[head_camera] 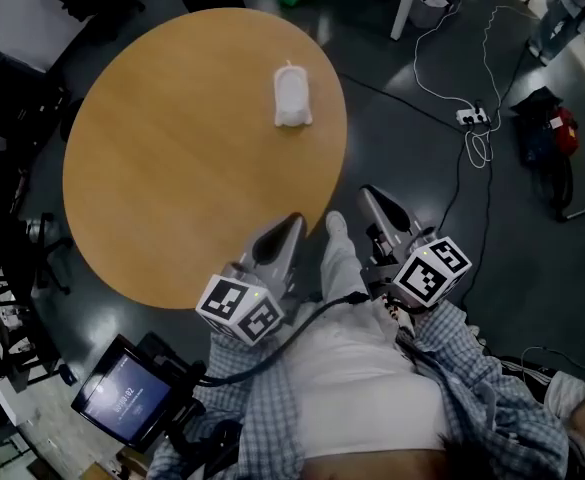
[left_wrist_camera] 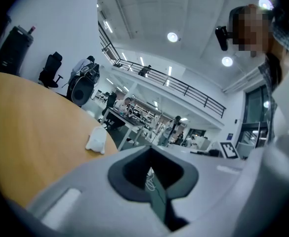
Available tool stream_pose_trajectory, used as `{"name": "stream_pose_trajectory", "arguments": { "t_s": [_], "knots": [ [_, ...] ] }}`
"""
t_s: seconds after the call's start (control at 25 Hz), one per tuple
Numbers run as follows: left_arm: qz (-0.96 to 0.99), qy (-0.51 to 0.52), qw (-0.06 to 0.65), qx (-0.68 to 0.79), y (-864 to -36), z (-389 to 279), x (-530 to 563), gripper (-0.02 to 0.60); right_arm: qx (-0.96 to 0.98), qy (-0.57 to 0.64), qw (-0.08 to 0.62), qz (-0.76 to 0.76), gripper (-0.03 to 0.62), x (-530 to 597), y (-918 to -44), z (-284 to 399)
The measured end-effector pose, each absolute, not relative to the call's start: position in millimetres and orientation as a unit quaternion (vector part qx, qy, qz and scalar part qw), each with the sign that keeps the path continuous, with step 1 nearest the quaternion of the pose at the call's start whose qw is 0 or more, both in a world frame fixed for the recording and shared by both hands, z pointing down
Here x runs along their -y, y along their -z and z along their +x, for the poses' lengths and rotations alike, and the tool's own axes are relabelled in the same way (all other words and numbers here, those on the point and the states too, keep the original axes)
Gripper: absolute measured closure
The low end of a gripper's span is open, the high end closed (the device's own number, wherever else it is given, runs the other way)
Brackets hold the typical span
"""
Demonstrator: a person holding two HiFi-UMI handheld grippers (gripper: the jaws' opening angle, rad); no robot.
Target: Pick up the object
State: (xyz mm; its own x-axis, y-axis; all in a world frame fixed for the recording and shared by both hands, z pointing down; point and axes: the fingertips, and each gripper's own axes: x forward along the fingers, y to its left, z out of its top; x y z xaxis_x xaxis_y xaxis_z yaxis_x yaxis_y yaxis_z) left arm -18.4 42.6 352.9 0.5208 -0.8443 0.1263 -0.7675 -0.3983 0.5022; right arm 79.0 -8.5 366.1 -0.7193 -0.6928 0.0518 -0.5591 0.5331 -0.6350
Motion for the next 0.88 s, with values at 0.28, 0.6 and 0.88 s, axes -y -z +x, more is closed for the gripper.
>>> {"name": "stream_pose_trajectory", "arguments": {
  "t_s": [0.28,0.6,0.88],
  "knots": [
    [0.798,0.08,0.276,0.53,-378,-26,40,0.578,-0.875,0.345,0.054,-0.335,0.588,108,-399,76],
    [0.752,0.076,0.307,0.579,-398,-55,96,0.578,-0.875,0.374,-0.012,-0.308,0.588,182,-444,39],
    [0.721,0.09,0.339,0.598,-428,-77,148,0.578,-0.861,0.413,-0.075,-0.287,0.517,237,-495,3]
  ]
}}
